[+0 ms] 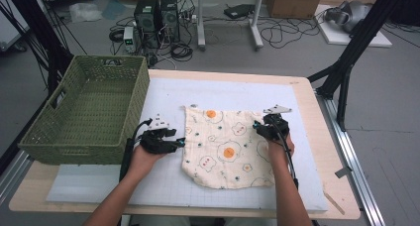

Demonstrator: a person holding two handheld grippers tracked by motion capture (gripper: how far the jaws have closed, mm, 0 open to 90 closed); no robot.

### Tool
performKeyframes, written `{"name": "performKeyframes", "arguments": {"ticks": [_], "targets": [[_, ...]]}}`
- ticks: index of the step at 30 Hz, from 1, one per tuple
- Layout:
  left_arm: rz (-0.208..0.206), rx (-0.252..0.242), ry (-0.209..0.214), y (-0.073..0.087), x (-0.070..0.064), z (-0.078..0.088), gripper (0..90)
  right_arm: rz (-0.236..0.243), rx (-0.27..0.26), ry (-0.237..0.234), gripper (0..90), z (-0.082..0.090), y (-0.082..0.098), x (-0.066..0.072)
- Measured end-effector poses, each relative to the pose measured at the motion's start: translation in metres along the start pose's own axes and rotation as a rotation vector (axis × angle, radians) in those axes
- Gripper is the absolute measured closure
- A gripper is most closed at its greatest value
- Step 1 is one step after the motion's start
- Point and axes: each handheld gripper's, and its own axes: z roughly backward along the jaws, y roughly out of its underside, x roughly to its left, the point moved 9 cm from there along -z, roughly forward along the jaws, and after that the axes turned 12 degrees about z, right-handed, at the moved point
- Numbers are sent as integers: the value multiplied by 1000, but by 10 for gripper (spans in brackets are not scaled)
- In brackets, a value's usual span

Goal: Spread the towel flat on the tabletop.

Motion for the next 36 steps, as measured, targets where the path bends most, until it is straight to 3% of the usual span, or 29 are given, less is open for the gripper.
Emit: {"name": "performKeyframes", "arguments": {"ticks": [4,8,16,19,21,23,25,27,29,32,36], "targets": [[-21,67,30,14,-9,-8,481,-9,-55,-43,466,19,1,6],[-33,71,48,16,-19,-13,469,-14,-80,-70,395,39,8,13],[-44,100,37,21,-25,-21,413,19,-141,-140,292,76,22,38],[-95,92,-12,23,-27,-23,420,57,-152,-177,288,85,27,51],[-126,82,-34,24,-29,-23,478,80,-150,-182,288,86,29,56],[-152,81,-20,24,-34,-22,686,82,-144,-190,288,85,30,59],[-168,77,-23,24,-36,-23,814,91,-143,-193,288,83,30,62],[-148,63,-40,22,-30,-23,832,94,-138,-203,288,81,31,65],[-96,38,-70,16,-18,-20,837,94,-131,-213,289,78,32,70],[-47,-12,-145,6,6,-14,840,113,-107,-214,291,71,34,78],[10,-32,-185,3,26,-10,839,121,-84,-209,294,65,35,83]]}}
